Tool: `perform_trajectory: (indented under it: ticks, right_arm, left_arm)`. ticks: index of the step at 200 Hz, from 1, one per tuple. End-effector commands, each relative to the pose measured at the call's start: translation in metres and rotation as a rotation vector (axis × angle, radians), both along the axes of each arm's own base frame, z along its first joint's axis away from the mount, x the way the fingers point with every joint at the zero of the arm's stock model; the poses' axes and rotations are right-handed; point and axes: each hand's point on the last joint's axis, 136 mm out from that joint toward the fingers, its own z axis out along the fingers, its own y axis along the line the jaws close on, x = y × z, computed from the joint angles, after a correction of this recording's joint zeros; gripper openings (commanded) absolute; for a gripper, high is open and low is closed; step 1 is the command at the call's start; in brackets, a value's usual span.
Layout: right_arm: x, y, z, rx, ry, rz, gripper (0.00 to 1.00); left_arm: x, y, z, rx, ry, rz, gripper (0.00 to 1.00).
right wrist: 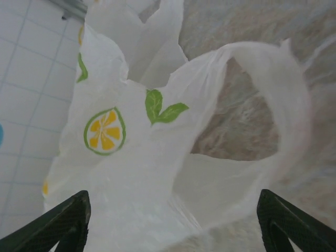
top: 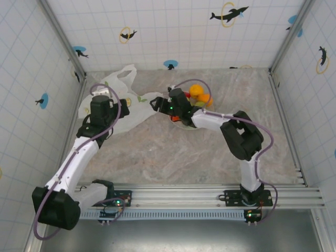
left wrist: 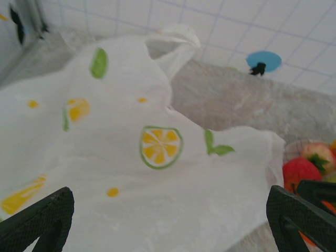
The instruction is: Place the fruits into the plastic bag
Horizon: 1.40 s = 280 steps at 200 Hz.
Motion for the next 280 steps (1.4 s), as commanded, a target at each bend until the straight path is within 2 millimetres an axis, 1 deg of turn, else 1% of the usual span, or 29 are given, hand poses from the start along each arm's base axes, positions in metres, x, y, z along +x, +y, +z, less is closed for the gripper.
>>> perform_trajectory:
  ticks: [1,14,24,40,54,79,83,101,105,108,113,127,139,154,157,158,160,166,187,204,211,220,232,240,246,271,272,274,280]
  right_arm:
    - [0.003,-0.012,0.022,-0.094,-0.182,0.159,0.9]
    - [0.011,-0.014,0.011,-0.137,-0.18,0.209,0.93]
    - [0.016,-0.01,0.005,-0.148,-0.168,0.246,0.94]
    - [0.017,0.001,0.0,-0.134,-0.16,0.294,0.93]
    - [0.012,0.013,-0.004,-0.125,-0.158,0.327,0.93]
    - [0.01,0.036,-0.018,-0.13,-0.137,0.363,0.92]
    - [0.006,0.041,-0.02,-0.12,-0.126,0.389,0.92]
    - [0.001,0.055,-0.043,-0.15,-0.068,0.426,0.91]
    - [0.001,0.058,-0.041,-0.15,-0.07,0.433,0.91]
    - [0.001,0.059,-0.053,-0.163,-0.05,0.439,0.91]
    - [-0.001,0.062,-0.061,-0.173,-0.035,0.446,0.91]
    - [-0.006,0.067,-0.069,-0.185,-0.013,0.472,0.89]
    - [-0.019,0.072,-0.069,-0.175,-0.008,0.52,0.87]
    - [-0.05,0.079,-0.063,-0.147,-0.02,0.609,0.85]
    - [-0.057,0.079,-0.068,-0.146,-0.015,0.624,0.85]
    - [-0.059,0.079,-0.061,-0.139,-0.026,0.629,0.85]
    - [-0.064,0.08,-0.055,-0.129,-0.039,0.64,0.85]
    - [-0.081,0.079,-0.052,-0.109,-0.048,0.671,0.84]
    - [-0.137,0.079,-0.031,0.014,-0.12,0.741,0.84]
    - [-0.176,0.08,-0.019,0.083,-0.181,0.775,0.84]
    - [-0.19,0.081,-0.019,0.087,-0.189,0.796,0.84]
    - [-0.206,0.084,-0.021,0.076,-0.205,0.827,0.84]
    - [-0.219,0.083,-0.022,0.042,-0.246,0.848,0.85]
    - [-0.223,0.079,-0.021,0.025,-0.278,0.846,0.86]
    - [-0.224,0.074,-0.022,0.016,-0.293,0.834,0.86]
    - [-0.227,0.047,-0.009,0.033,-0.369,0.774,0.88]
    - [-0.227,0.045,-0.009,0.032,-0.37,0.772,0.88]
    - [-0.228,0.043,-0.009,0.031,-0.374,0.769,0.88]
    - [-0.228,0.037,-0.008,0.028,-0.39,0.758,0.88]
  left_arm:
    - [0.006,-0.011,-0.006,-0.065,0.001,-0.007,0.96]
    - [0.008,-0.012,-0.012,-0.062,0.012,-0.004,0.96]
    - [0.009,-0.01,-0.017,-0.056,0.025,0.005,0.96]
    - [0.01,-0.01,-0.024,-0.048,0.042,0.009,0.97]
    - [0.01,-0.007,-0.03,-0.035,0.055,0.023,0.97]
    - [0.009,0.006,-0.035,0.003,0.065,0.074,0.98]
    - [0.009,0.008,-0.035,0.002,0.064,0.083,0.98]
    - [0.009,0.021,-0.037,-0.03,0.068,0.116,0.98]
    - [0.009,0.024,-0.036,-0.036,0.066,0.122,0.98]
    - [0.009,0.026,-0.036,-0.04,0.066,0.127,0.98]
    - [0.01,0.028,-0.035,-0.042,0.062,0.133,0.98]
    - [0.01,0.036,-0.035,-0.032,0.062,0.153,0.98]
    - [0.011,0.041,-0.035,-0.029,0.062,0.166,0.98]
    - [0.012,0.047,-0.039,-0.034,0.078,0.179,0.98]
    - [0.013,0.048,-0.039,-0.033,0.081,0.181,0.98]
    - [0.013,0.048,-0.04,-0.032,0.085,0.182,0.98]
    - [0.013,0.049,-0.04,-0.031,0.087,0.185,0.98]
    - [0.014,0.05,-0.042,-0.025,0.096,0.185,0.98]
    - [0.019,0.049,-0.047,0.006,0.132,0.173,0.98]
    - [0.024,0.037,-0.051,0.06,0.166,0.129,0.97]
    - [0.026,0.031,-0.05,0.121,0.169,0.12,0.97]
    - [0.027,0.016,-0.05,0.182,0.171,0.086,0.98]
    - [0.029,0.002,-0.056,0.199,0.192,0.054,0.98]
    - [0.03,-0.004,-0.06,0.188,0.206,0.038,0.98]
    - [0.03,-0.007,-0.065,0.187,0.217,0.031,0.98]
    - [0.028,-0.023,-0.079,0.247,0.243,-0.004,0.98]
    - [0.031,-0.025,-0.073,0.244,0.228,-0.005,0.98]
    - [0.033,-0.028,-0.068,0.246,0.218,-0.009,0.98]
    - [0.036,-0.035,-0.066,0.254,0.214,-0.018,0.98]
